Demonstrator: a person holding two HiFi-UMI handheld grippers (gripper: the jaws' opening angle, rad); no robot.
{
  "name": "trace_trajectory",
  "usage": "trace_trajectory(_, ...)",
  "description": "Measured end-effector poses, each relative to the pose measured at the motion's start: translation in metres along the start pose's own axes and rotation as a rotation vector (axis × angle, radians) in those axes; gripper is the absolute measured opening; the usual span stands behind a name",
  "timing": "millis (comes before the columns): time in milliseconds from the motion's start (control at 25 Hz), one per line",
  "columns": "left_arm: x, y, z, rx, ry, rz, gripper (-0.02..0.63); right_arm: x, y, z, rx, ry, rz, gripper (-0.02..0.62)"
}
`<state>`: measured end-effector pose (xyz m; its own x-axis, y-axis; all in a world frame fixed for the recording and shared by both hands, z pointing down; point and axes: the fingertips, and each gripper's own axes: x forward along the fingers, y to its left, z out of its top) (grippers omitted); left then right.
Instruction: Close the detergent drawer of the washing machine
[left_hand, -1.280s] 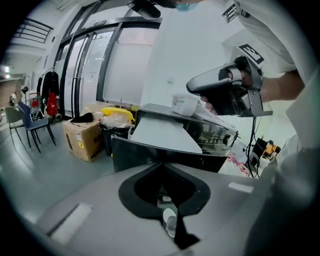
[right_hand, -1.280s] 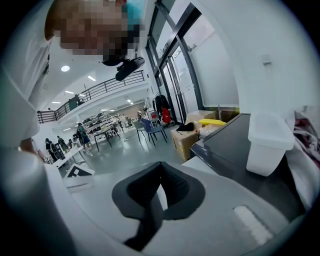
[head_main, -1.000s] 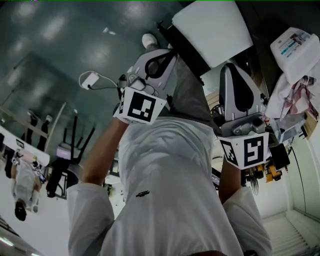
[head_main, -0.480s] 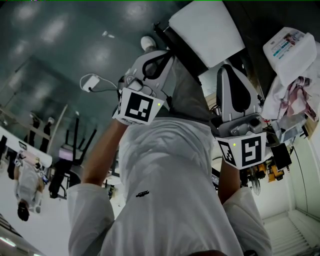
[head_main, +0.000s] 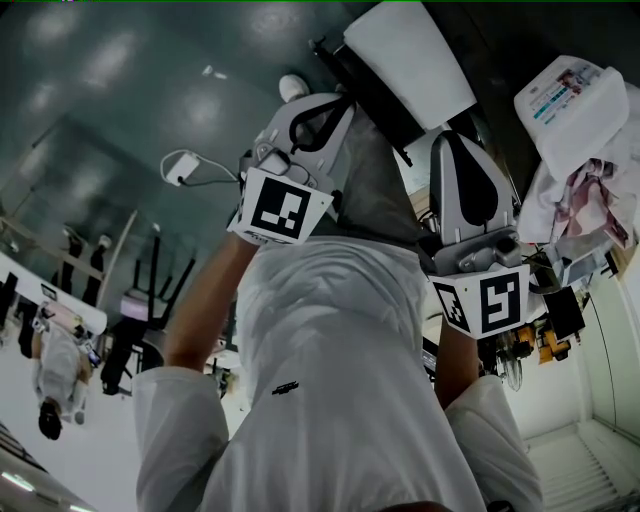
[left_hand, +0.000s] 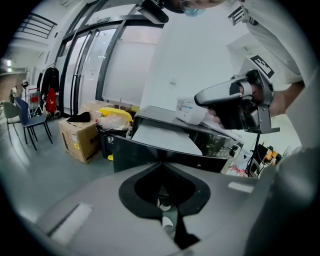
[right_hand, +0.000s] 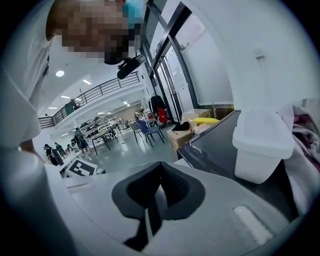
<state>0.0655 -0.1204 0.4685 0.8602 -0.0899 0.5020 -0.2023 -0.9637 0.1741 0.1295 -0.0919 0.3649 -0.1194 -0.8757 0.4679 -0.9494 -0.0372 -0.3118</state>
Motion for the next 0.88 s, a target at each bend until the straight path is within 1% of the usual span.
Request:
trace_trajectory(240, 0.022, 0.001, 0.02, 0.005, -0.022, -0.003, 0.018, -0.004, -0.015, 0.002, 0.018, -0.006, -0.007, -0.008)
trace_trajectory(520, 0.043, 0.004, 0.033, 0.014, -0.029, 0.002, 0.018, -0.011, -0.036, 0.003, 0.035, -0.014, -0.019, -0.008)
trace_trajectory(640, 0.054, 0.006, 0.04, 0.017, -0.033, 0.005, 0.019, -0.013, -0.04, 0.003, 0.024, -0.016, -0.001, -0.008)
trace_trajectory(760, 0.062, 0.008, 0.047, 0.019, -0.047, 0.008, 0.019, -0.013, -0.039, 0.004, 0.001, -0.016, 0.037, -0.008)
trace_trajectory(880, 0.068, 0.009, 0.051, -0.007, -0.04, 0.009, 0.018, -0.012, -0.037, 0.006, -0.032, -0.016, 0.066, -0.008)
